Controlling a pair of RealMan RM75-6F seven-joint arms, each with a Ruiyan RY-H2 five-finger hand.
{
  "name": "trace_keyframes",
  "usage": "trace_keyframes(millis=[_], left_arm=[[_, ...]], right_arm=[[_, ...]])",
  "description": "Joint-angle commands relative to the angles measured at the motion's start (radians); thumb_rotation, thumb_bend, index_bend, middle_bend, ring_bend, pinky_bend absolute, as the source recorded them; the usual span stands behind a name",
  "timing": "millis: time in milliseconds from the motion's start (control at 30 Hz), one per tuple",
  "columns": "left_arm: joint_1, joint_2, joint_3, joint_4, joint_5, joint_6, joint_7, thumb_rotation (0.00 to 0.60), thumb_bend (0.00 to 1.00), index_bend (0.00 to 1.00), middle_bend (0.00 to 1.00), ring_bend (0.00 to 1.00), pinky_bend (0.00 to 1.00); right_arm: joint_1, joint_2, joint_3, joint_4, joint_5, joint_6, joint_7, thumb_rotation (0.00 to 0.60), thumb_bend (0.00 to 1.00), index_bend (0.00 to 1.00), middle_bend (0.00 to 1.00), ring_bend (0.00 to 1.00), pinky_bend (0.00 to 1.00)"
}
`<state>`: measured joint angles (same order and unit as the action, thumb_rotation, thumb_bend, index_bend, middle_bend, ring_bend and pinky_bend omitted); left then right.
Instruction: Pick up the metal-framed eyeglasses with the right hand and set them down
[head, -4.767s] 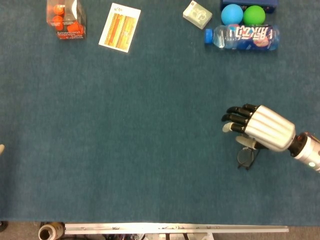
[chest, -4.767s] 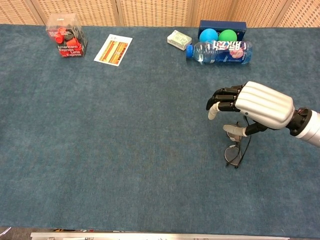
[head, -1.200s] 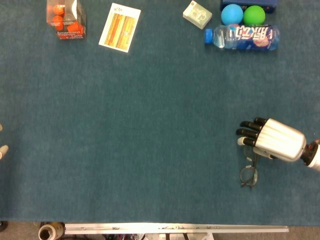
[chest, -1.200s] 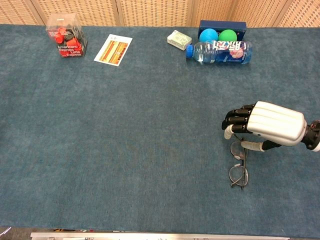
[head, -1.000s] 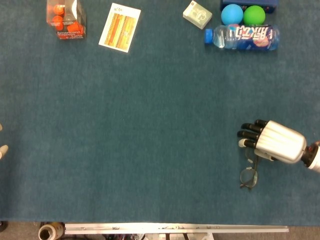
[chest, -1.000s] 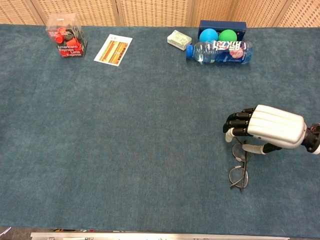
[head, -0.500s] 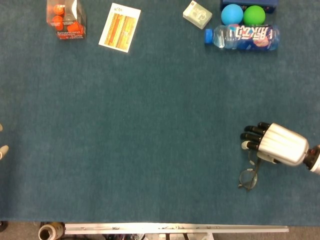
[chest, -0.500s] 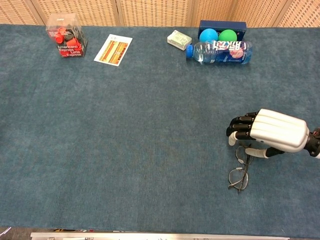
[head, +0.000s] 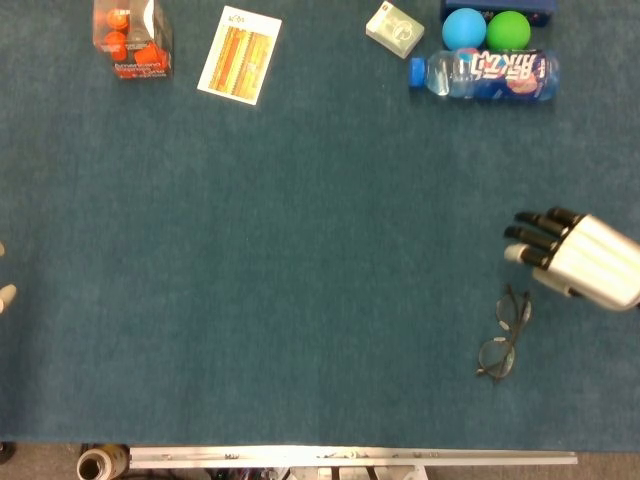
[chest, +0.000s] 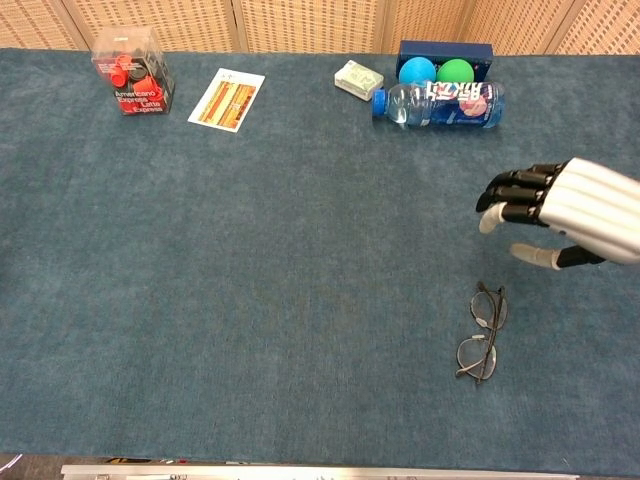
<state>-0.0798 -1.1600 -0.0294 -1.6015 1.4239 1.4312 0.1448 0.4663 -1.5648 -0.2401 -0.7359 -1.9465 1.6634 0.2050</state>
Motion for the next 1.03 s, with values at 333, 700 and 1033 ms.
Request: trace_keyframes(millis=[333, 700, 1033], left_arm=[[-0.038, -0.003, -0.035, 0.033, 0.068, 0.034, -0.062, 0.6, 0.04, 0.5, 0.48, 0.49, 0.63], [-0.061, 0.009, -0.035, 0.038, 0.073, 0.008, -0.078, 0.6, 0.04, 0.5, 0.48, 0.49, 0.63], [-0.068, 0.017, -0.033, 0.029, 0.059, -0.008, -0.081, 0.6, 0.04, 0.5, 0.48, 0.49, 0.63]], right_arm=[[-0.113, 0.242, 0.186, -0.502, 0.294, -0.038, -0.305, 0.6, 0.29, 0.41, 0.38, 0.26, 0.47], [-0.248, 0.318, 0.204, -0.711, 0.446, -0.06, -0.481, 0.6, 0.29, 0.41, 0.38, 0.26, 0.47], [-0.311, 0.295, 0.234, -0.695, 0.465, -0.035, -0.432, 0.6, 0.29, 0.41, 0.38, 0.26, 0.47]])
